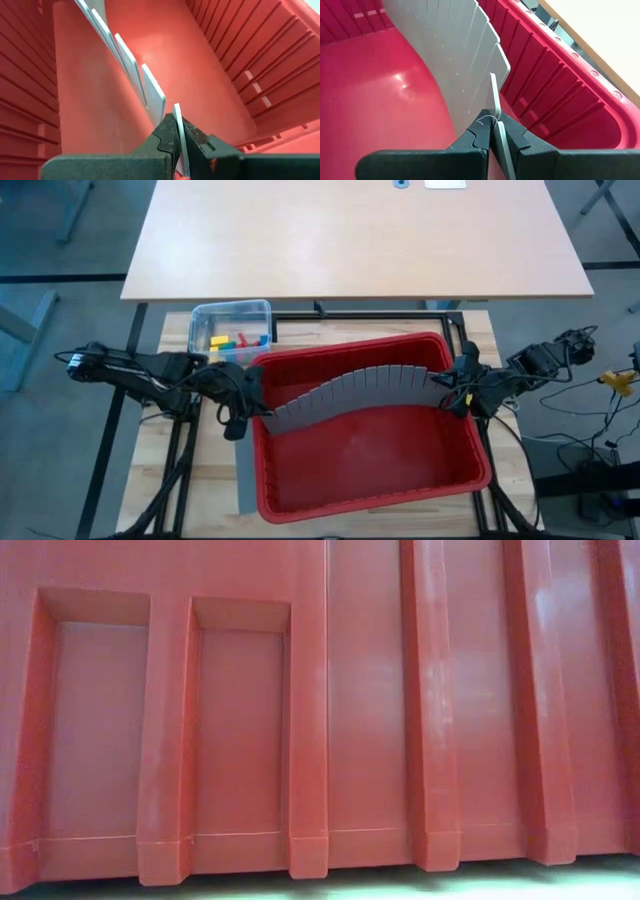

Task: Sort blocks
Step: Insert the bin divider into the red bin

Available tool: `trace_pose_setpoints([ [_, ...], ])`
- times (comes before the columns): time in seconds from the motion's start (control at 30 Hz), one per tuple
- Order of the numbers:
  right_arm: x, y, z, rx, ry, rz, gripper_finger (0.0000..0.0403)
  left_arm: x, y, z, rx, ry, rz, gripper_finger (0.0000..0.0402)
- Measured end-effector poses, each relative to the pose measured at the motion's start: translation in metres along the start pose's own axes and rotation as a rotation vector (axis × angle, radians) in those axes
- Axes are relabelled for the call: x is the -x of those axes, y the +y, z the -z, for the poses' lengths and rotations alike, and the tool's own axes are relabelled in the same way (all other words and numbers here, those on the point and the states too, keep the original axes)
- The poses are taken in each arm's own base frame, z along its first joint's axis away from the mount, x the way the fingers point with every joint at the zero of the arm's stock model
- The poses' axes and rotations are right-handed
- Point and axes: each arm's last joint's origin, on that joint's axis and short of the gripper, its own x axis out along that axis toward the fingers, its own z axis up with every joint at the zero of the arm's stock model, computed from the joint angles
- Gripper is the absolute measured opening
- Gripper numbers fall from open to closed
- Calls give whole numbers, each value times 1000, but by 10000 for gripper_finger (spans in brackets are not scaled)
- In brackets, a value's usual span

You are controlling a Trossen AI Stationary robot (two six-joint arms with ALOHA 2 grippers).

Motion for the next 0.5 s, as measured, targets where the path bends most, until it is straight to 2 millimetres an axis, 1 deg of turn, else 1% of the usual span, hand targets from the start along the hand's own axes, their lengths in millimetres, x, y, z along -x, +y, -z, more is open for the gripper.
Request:
trace_pose_setpoints([
  [0.5, 0, 0, 0, -1, -1, -1, 0, 5, 0, 3, 20, 18, 6, 0],
])
